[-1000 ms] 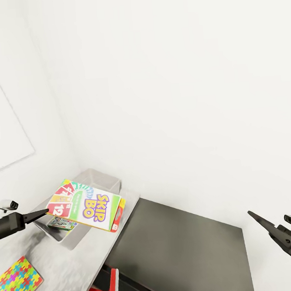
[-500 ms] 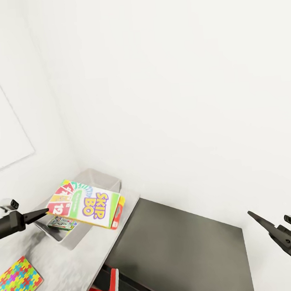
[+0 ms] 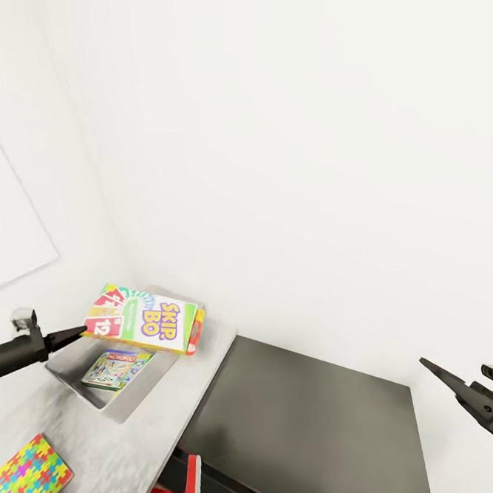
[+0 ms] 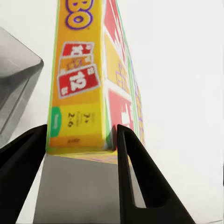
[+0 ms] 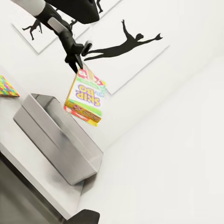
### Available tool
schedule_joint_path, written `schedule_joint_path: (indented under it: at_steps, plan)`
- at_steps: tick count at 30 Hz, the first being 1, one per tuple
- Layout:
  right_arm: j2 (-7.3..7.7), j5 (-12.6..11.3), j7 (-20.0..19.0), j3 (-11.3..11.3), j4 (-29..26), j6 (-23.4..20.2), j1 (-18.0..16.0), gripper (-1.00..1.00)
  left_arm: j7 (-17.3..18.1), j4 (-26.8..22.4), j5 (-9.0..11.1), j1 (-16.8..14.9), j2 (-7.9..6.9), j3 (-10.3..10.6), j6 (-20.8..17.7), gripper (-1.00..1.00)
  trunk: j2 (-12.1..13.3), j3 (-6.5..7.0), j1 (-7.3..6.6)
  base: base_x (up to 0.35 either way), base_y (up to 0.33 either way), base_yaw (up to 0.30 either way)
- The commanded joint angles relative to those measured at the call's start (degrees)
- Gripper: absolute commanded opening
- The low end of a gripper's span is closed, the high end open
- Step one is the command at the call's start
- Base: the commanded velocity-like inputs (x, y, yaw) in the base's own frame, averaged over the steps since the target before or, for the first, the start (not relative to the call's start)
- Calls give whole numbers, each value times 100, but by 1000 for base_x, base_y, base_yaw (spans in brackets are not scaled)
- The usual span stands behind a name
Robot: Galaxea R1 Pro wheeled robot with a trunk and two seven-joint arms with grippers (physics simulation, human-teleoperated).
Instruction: Put all the toys in the child's room - the three board games (two on the bed and one on the table), the two jigsaw puzzles on the table, and the tennis ball on the table - inside the toy box on the table in the child's room.
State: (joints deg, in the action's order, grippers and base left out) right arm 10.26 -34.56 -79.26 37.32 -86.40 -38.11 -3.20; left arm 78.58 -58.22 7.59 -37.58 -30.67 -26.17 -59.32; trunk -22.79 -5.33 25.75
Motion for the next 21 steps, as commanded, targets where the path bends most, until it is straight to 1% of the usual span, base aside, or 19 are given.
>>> schedule_joint_path:
  at_steps: [1, 2, 3, 5, 6, 7, 8, 10, 11, 15, 16, 17, 19, 21]
  plan:
    - [-3, -15, -10, 3, 0, -54, -5, 100, -76, 1, 28, -41, 21, -1, -60, -100, -13, -13, 4, 0, 0, 0]
    - [-5, -15, -10, 3, 0, -52, -5, 100, -154, 3, 30, -83, 45, -3, -61, -100, -13, -13, 4, 0, 0, 0]
    - [-11, -15, -10, 3, 0, -51, -5, 100, -309, 15, 32, -177, 102, -6, -61, -100, -13, -13, 4, 0, 0, 0]
    - [-16, -16, -10, 3, 0, -50, -5, 100, -470, 26, 32, -270, 172, -7, -63, -100, -13, -13, 4, 0, 0, 0]
    - [-20, -15, -10, 3, 0, -49, -5, 100, -735, 50, 34, -381, 277, -11, -68, -100, -13, -13, 4, 0, 0, 0]
    - [-19, -15, -10, 5, 0, -49, -5, 100, -823, 57, 35, -411, 310, -11, -68, -100, -13, -13, 4, 0, 0, 0]
    - [-16, -15, -10, 4, 0, -48, -5, 100, -989, 66, 37, -463, 376, -11, -68, -100, -13, -13, 4, 0, 0, 0]
    - [-14, -16, -10, 6, 3, -48, -5, 100, -1124, 72, 40, -516, 444, -16, -68, -100, -13, -13, 4, 0, 0, 0]
    - [-12, -16, -10, 8, 21, -48, -5, 100, -1223, 81, 42, -568, 506, -22, -68, -100, -13, -13, 4, 0, 0, 0]
    - [-2, -16, -12, 11, 172, -41, -5, 100, -1375, 70, 45, -644, 625, -75, -56, -100, -13, -13, 4, 0, 0, 0]
    - [-1, -16, -11, 11, 201, -39, -5, 100, -1391, 76, 46, -650, 639, -109, -53, -100, -13, -13, 4, 0, 0, 0]
    - [3, -16, -14, 11, 248, -38, -5, 100, -1415, 55, 46, -658, 667, -208, -50, -100, -13, -13, 4, 0, 0, 0]
    - [6, -16, -16, 12, 279, -38, -5, 100, -1456, 31, 41, -664, 709, -326, -47, -100, -13, -13, 4, 0, 0, 0]
    - [4, -13, -18, 12, 312, -39, -5, 100, -1693, -27, 40, -677, 836, -566, -36, -100, -13, -13, 4, 0, 0, 0]
